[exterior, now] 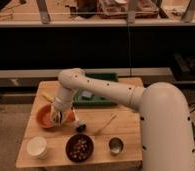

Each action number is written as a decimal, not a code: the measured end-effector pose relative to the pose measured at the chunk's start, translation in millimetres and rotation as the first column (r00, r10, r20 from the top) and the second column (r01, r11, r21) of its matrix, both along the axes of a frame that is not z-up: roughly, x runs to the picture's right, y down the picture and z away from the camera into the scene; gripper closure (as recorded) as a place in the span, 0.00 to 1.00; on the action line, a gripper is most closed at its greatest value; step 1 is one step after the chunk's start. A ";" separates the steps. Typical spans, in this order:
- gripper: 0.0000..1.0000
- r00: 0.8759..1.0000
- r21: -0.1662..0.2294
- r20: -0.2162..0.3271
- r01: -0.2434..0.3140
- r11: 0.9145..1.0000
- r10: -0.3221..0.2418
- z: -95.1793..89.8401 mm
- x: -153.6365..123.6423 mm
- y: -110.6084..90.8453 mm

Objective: Wipe red bowl with eraser

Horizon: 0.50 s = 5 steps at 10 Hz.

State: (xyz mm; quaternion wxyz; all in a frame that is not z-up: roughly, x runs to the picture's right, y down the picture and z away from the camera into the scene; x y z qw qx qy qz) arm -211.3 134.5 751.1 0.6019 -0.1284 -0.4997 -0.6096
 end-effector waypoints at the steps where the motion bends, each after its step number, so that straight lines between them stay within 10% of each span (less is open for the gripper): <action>1: 0.91 1.000 0.003 -0.005 -0.005 1.000 0.005 4.8 -2.7 -7.2; 5: 0.91 1.000 0.014 0.012 0.023 1.000 -0.023 13.5 -30.6 -20.9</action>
